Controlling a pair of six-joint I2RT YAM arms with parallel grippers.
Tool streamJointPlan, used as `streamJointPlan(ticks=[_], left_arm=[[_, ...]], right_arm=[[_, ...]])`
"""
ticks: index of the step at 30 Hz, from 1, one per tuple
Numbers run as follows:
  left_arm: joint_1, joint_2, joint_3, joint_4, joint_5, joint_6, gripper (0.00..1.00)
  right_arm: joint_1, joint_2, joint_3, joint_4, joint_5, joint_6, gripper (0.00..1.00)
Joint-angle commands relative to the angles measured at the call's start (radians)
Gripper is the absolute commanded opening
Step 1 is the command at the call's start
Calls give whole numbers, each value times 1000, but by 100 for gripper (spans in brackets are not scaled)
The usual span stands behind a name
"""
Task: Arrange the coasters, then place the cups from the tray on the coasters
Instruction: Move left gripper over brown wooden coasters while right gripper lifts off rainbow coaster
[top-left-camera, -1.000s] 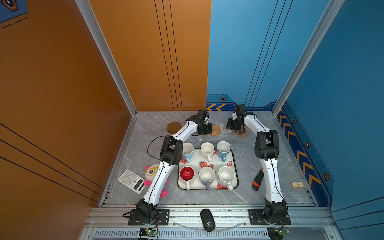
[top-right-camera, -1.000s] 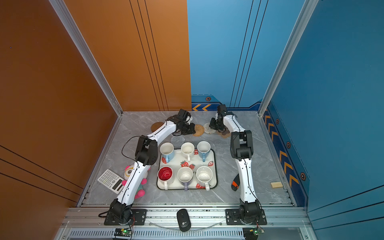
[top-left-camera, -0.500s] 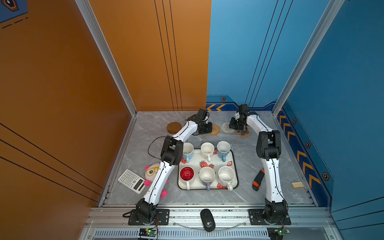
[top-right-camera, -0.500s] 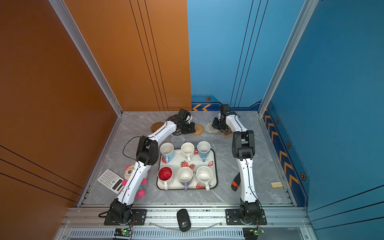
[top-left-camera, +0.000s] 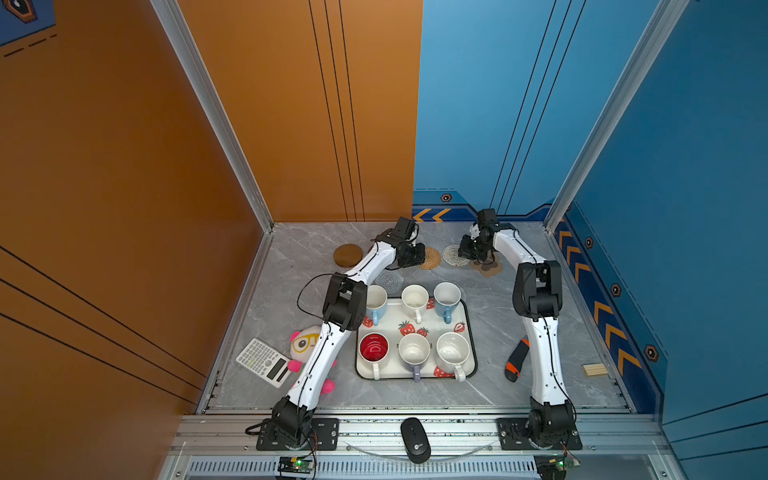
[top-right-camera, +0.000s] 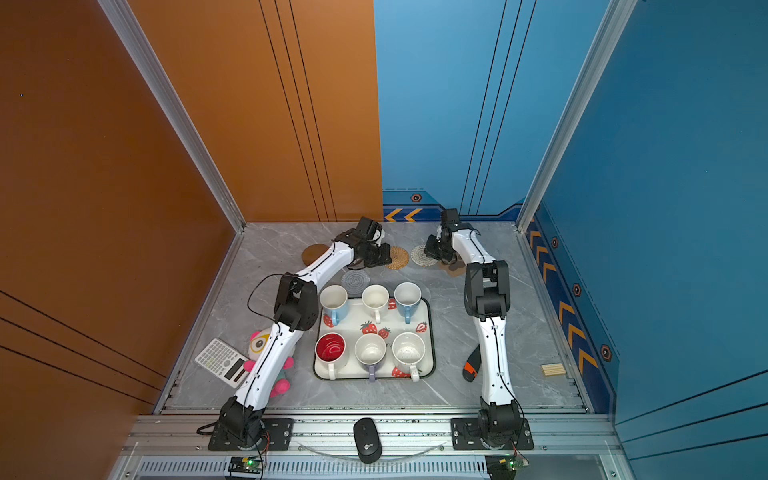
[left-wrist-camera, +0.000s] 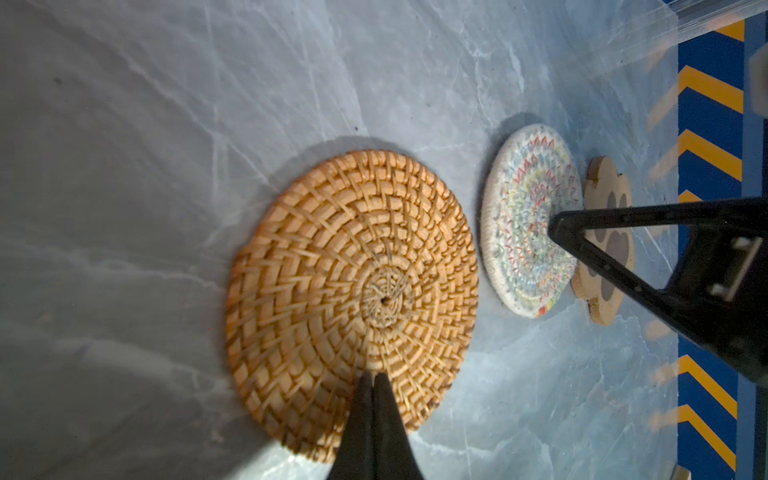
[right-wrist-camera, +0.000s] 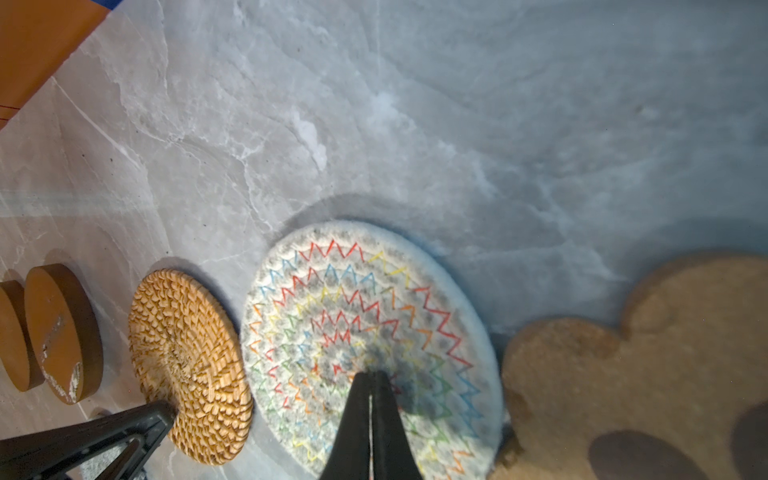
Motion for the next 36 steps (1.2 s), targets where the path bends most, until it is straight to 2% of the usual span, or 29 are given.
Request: streamJointPlan(ticks=[1, 22, 28, 31, 33, 36], left_arm=[[-5, 29, 13, -3, 6, -8, 0], [-12, -124, 2, 6, -32, 43, 0], [-2, -219, -28, 7, -39, 75, 0], [18, -296, -80, -9, -92, 113, 0], [31, -342, -99, -62, -171, 157, 3], [47, -392, -101, -166, -324, 241, 15]], right_arm=[[-2, -21, -35, -81, 1, -17, 0], [1, -84, -25, -61, -37, 13, 0], [-2, -146, -4, -60, -52, 22, 1], [2, -186, -8, -60, -59, 24, 2], [6, -221, -25, -58, -64, 20, 2], [18, -275, -60, -58, -57, 10, 3]])
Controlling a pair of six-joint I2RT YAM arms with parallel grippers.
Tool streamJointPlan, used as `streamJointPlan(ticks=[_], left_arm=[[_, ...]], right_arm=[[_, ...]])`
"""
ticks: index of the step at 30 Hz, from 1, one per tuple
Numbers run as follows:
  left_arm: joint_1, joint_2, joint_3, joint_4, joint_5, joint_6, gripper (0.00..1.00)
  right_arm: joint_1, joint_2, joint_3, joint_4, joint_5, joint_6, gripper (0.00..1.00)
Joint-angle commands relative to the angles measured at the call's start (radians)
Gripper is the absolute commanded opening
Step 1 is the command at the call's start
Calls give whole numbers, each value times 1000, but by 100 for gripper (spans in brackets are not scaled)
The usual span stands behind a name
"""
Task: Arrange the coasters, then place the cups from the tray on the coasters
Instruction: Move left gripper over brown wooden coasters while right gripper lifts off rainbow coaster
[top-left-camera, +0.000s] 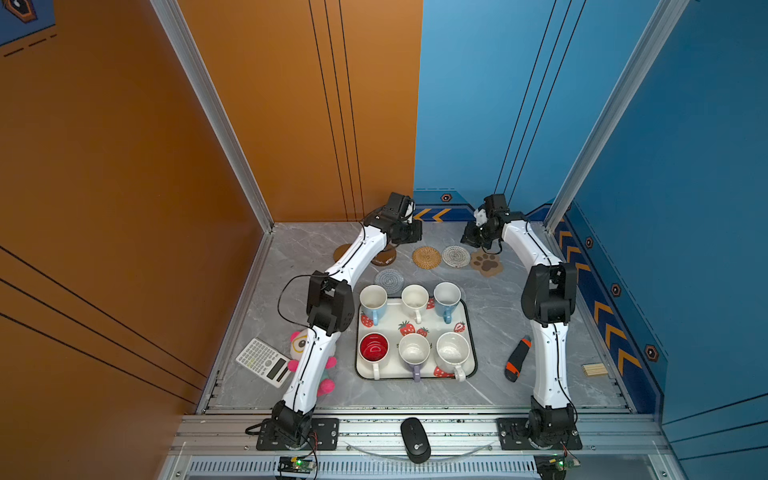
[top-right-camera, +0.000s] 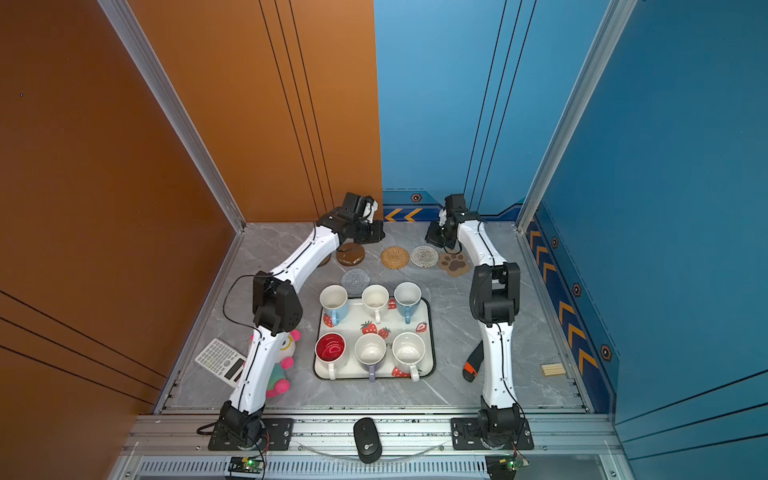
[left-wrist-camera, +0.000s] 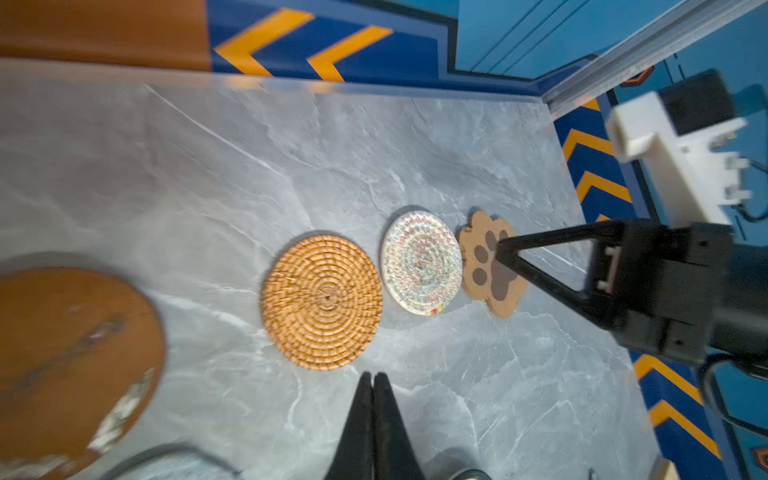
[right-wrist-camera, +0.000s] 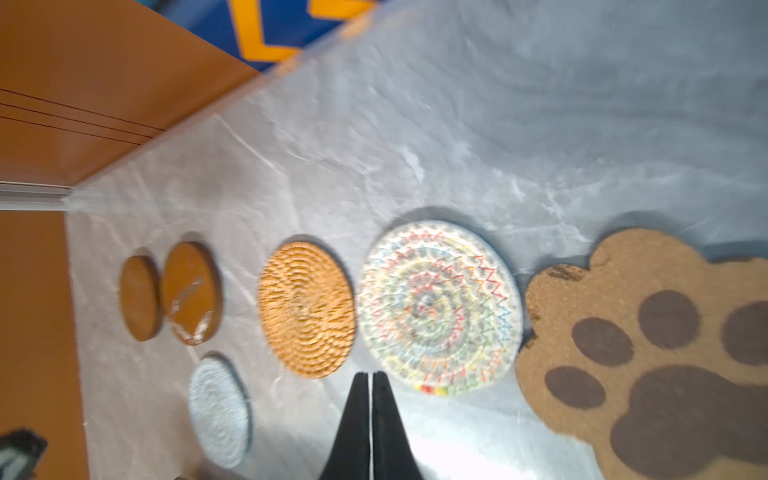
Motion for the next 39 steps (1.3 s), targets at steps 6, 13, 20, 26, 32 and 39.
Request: streamJointPlan(ticks=[6, 13, 20, 26, 32, 39], left_arm=[[89, -131, -58, -251, -354, 212, 43], [188, -153, -182, -278, -389, 232, 61], [226, -67, -140, -279, -413, 270, 70], [226, 21, -86, -278, -387, 282, 75], [226, 77, -53, -277, -369, 258, 78], [227, 137, -3, -276, -384, 246, 79]], right_arm=[[45, -190, -154, 12, -3, -6, 9], [85, -328, -331, 68, 33, -9, 30], [97, -430, -524, 152, 43, 22, 53], [97, -488, -623, 180, 50, 38, 60], [97, -521, -677, 202, 55, 54, 63], [99, -523, -699, 221, 36, 72, 64]])
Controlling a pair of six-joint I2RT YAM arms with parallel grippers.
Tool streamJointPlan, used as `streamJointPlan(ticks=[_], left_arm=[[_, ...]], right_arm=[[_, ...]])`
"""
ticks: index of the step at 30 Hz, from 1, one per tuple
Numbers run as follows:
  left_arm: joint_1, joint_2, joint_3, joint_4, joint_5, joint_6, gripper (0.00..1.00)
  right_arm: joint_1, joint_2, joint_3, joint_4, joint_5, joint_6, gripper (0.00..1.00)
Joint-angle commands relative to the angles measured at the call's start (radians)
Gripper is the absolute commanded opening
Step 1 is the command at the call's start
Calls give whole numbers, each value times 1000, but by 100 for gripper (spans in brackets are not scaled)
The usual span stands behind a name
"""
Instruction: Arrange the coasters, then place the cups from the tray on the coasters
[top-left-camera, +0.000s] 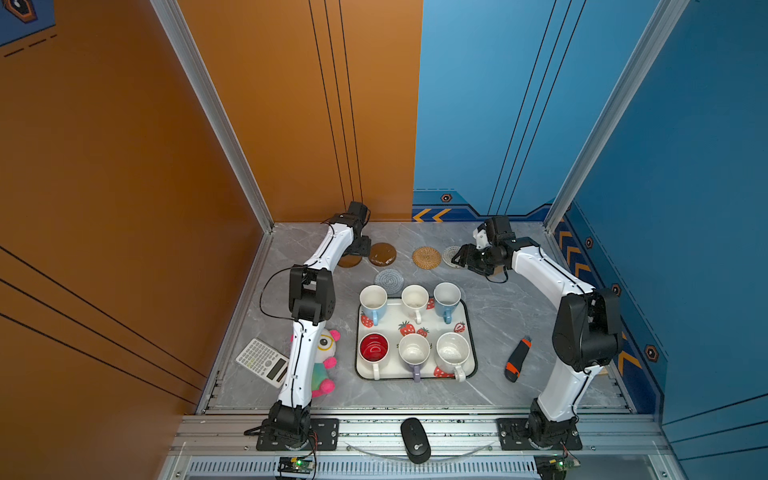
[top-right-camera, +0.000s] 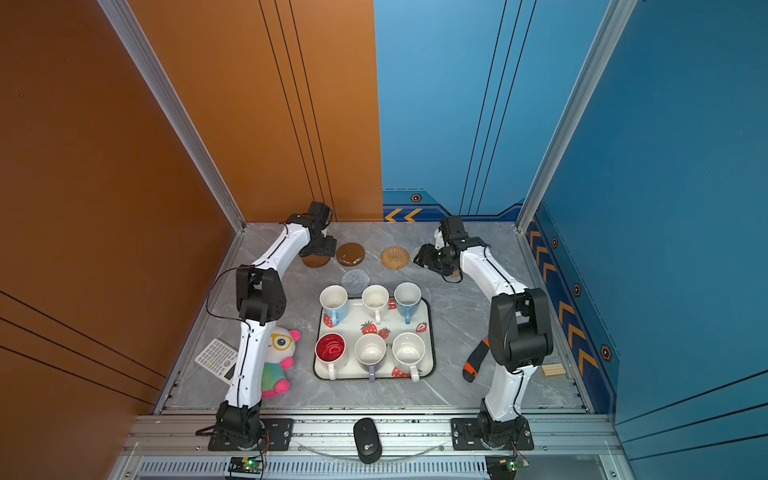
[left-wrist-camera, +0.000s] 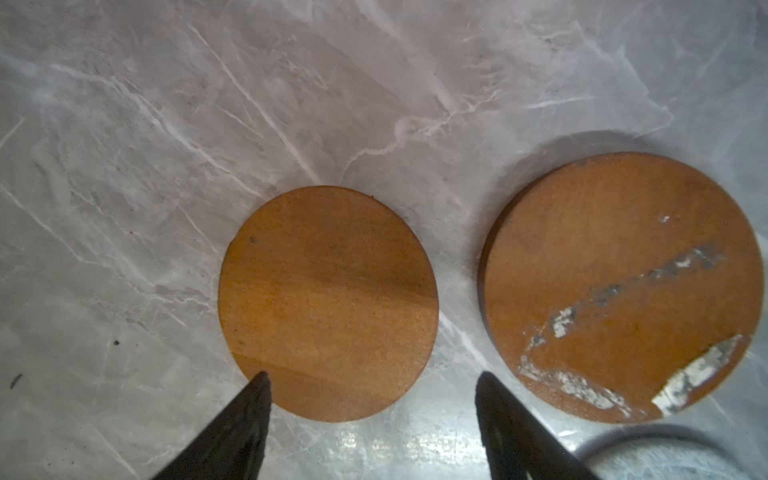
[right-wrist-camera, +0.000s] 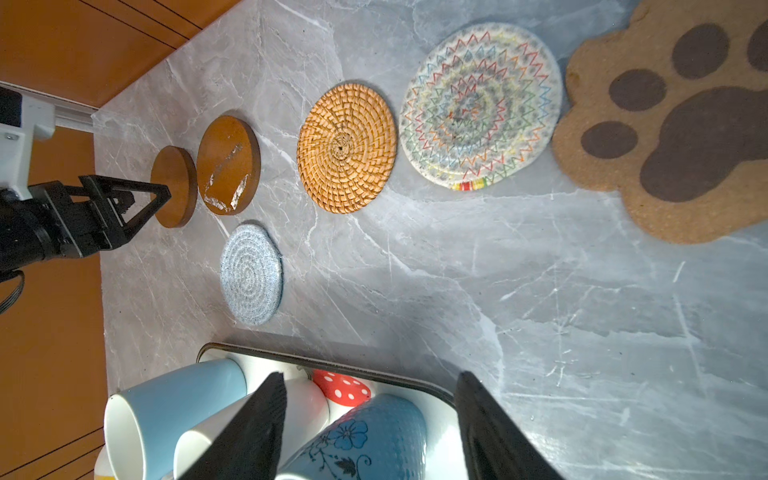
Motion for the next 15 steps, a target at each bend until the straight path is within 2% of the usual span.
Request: streamJointPlan(ticks=[1, 15], left_arm=[[-3, 36, 48, -17, -4, -15, 79], [-4, 110, 117, -17, -49, -28, 80]], right_arm=[[4, -40, -16, 20, 9, 19, 64], [0, -32, -9, 18, 12, 25, 66]])
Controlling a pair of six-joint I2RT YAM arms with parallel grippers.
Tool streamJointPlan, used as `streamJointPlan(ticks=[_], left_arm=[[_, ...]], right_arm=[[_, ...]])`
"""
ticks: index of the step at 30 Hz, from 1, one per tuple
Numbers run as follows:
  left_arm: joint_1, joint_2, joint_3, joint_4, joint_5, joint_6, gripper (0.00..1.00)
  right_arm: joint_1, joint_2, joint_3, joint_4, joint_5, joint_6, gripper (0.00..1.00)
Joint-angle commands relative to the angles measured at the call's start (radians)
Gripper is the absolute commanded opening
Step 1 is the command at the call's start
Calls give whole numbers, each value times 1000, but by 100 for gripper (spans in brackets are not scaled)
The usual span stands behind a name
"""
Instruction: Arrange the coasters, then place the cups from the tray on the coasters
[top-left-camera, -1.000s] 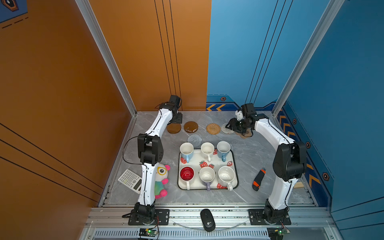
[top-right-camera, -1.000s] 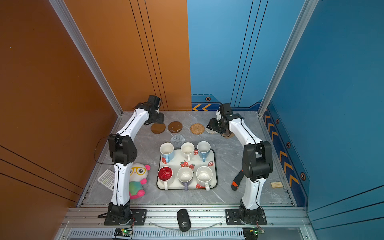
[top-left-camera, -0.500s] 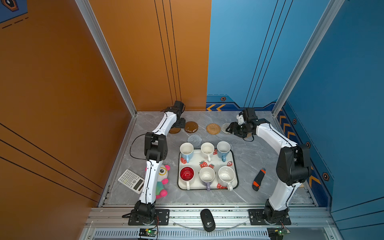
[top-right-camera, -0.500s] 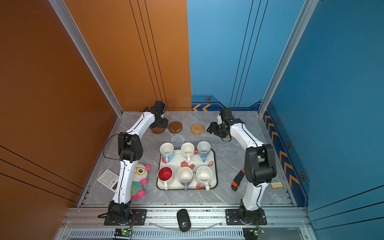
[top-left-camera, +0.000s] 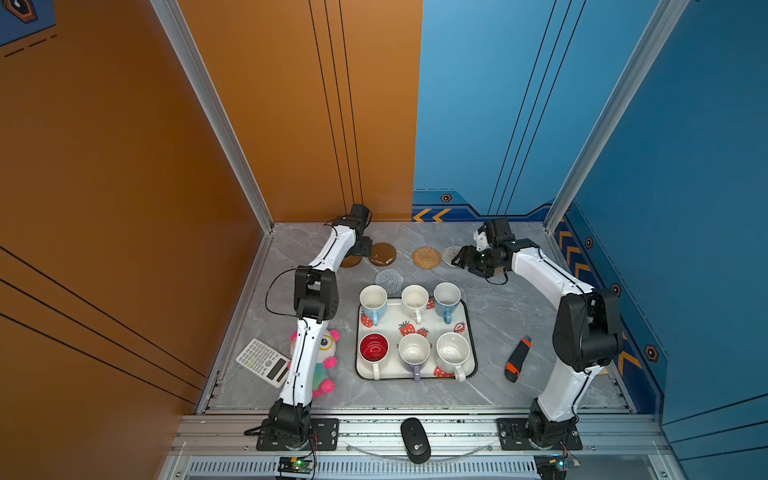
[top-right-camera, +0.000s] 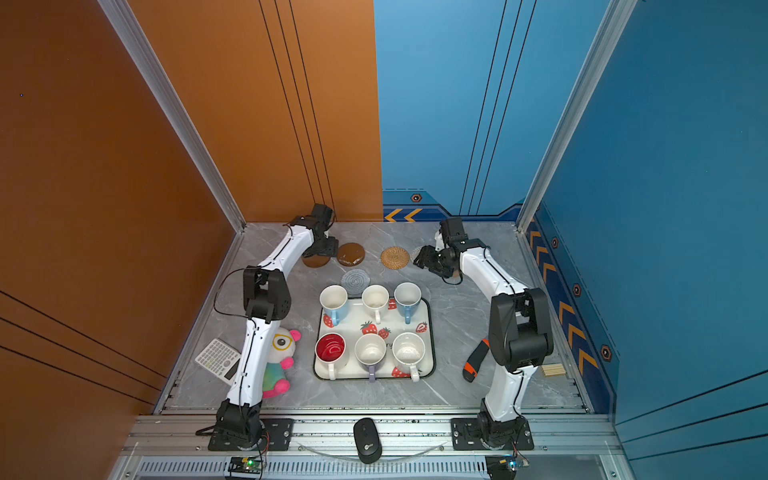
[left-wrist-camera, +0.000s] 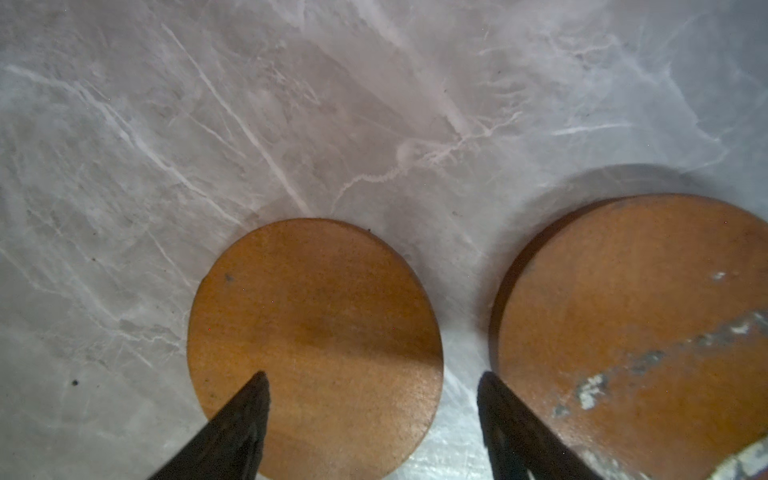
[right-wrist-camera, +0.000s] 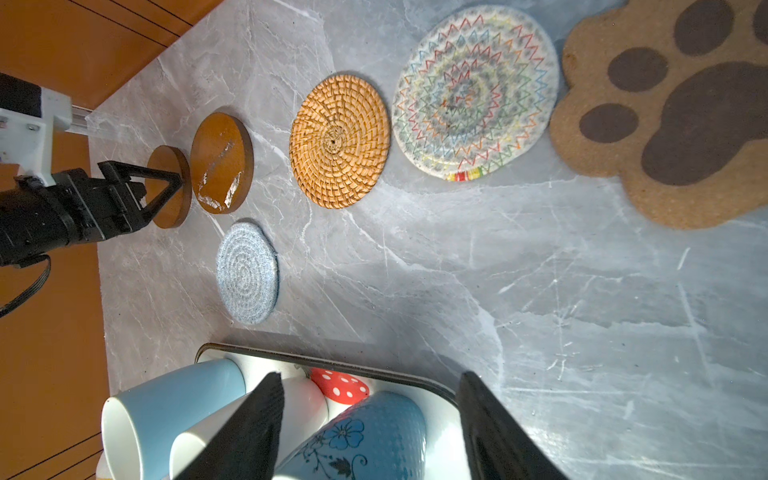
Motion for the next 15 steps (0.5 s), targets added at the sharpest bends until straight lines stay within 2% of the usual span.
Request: streamJointPlan(ticks=[1, 15], left_arm=[[-4, 21, 28, -16, -33, -5, 80], [-5, 53, 31, -17, -62, 7, 80]], right_arm=[[1, -27, 8, 14, 12, 9, 66], [1, -12, 15, 8, 4, 10, 67]])
